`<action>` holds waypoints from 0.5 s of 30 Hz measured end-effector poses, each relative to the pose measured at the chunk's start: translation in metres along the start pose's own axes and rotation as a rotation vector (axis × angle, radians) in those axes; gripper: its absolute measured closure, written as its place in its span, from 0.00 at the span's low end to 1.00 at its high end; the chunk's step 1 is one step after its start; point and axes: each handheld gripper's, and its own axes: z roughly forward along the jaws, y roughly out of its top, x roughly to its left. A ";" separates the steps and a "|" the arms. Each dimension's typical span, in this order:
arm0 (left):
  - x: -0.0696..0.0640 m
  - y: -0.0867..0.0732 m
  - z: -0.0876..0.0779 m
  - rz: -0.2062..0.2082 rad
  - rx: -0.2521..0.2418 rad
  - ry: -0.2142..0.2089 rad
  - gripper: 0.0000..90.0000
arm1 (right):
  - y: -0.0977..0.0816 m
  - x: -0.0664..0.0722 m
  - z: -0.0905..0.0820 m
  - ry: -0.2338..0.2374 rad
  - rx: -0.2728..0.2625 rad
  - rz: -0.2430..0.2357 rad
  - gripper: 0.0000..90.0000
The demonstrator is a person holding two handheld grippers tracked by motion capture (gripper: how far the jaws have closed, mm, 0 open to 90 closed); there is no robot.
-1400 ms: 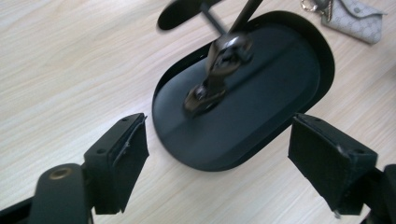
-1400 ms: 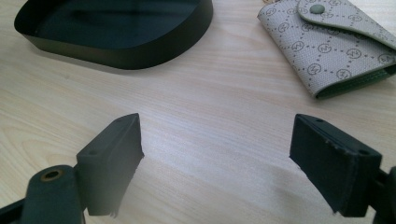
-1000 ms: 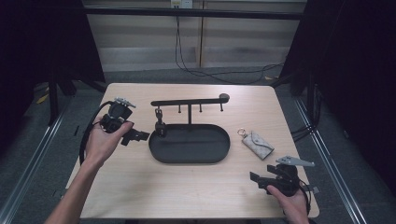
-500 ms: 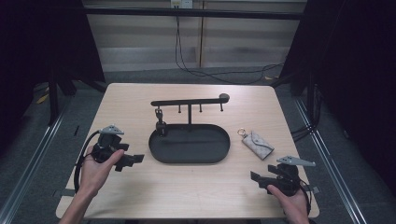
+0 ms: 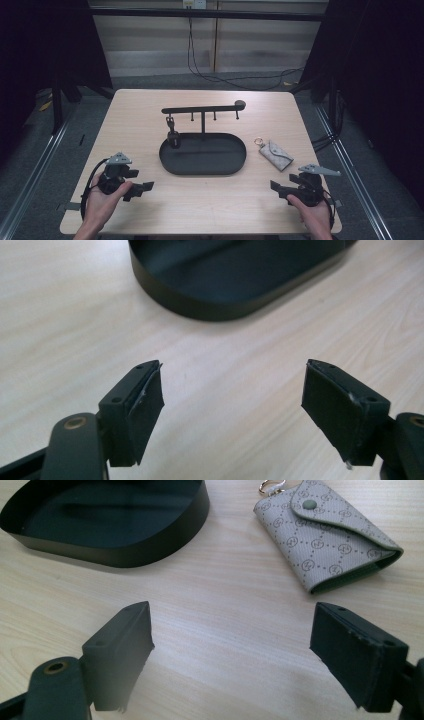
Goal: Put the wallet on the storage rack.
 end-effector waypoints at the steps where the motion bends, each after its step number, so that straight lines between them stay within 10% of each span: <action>1: -0.002 -0.010 0.000 -0.009 -0.001 -0.010 0.27 | 0.003 0.000 0.001 0.002 0.005 -0.010 0.19; 15: -0.021 -0.031 0.005 0.019 -0.008 -0.026 0.24 | 0.029 -0.004 0.012 0.010 0.068 -0.062 0.19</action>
